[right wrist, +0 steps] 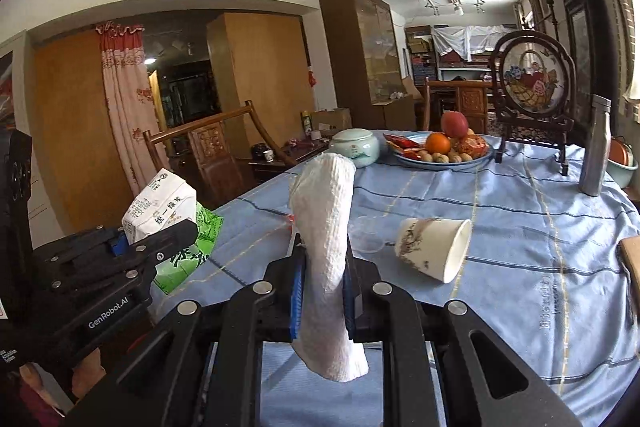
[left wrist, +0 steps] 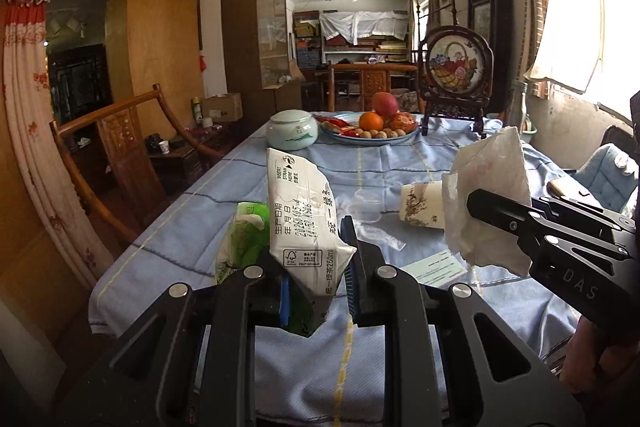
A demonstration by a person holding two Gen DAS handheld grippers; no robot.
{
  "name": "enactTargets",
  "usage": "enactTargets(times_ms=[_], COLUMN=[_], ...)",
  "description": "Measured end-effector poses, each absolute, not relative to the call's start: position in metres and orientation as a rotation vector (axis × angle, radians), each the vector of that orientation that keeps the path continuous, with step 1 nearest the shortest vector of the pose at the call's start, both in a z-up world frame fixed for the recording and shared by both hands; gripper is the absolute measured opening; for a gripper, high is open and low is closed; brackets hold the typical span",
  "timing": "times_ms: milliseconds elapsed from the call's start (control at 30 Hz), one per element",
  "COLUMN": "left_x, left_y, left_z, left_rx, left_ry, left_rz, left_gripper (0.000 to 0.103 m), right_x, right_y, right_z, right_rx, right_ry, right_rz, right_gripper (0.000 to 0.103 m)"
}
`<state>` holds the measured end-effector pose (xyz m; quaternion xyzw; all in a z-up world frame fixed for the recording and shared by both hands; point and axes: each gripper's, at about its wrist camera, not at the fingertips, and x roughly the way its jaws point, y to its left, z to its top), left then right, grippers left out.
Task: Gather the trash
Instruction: 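Lift the carton and tissue and turn toward the red wastebasket, then open both tools over the red wastebasket to drop carton and tissue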
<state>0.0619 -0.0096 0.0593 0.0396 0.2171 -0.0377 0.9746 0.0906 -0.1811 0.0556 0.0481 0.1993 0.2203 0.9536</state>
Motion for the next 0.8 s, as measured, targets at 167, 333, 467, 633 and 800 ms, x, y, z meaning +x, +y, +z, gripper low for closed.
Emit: enactTargets(times_ms=[167, 333, 467, 633, 800], left_x=[0.031, 0.011, -0.001, -0.003, 0.006], left_y=[0.031, 0.082, 0.125, 0.169, 0.213], left_z=[0.053, 0.038, 0.016, -0.017, -0.06], left_rx=[0.065, 0.009, -0.064, -0.104, -0.211], left_ry=[0.445, 0.502, 0.583, 0.671, 0.768], left_rz=[0.044, 0.189, 0.288, 0.386, 0.375], left_gripper=[0.022, 0.022, 0.022, 0.022, 0.023], right_x=[0.08, 0.072, 0.067, 0.065, 0.065], right_y=[-0.133, -0.075, -0.027, 0.026, 0.065], right_z=[0.057, 0.055, 0.052, 0.045, 0.032], right_rx=[0.062, 0.01, -0.041, -0.098, -0.156], right_ry=[0.412, 0.444, 0.479, 0.531, 0.582], right_rz=[0.578, 0.721, 0.827, 0.909, 0.925], right_gripper=[0.018, 0.018, 0.017, 0.017, 0.017])
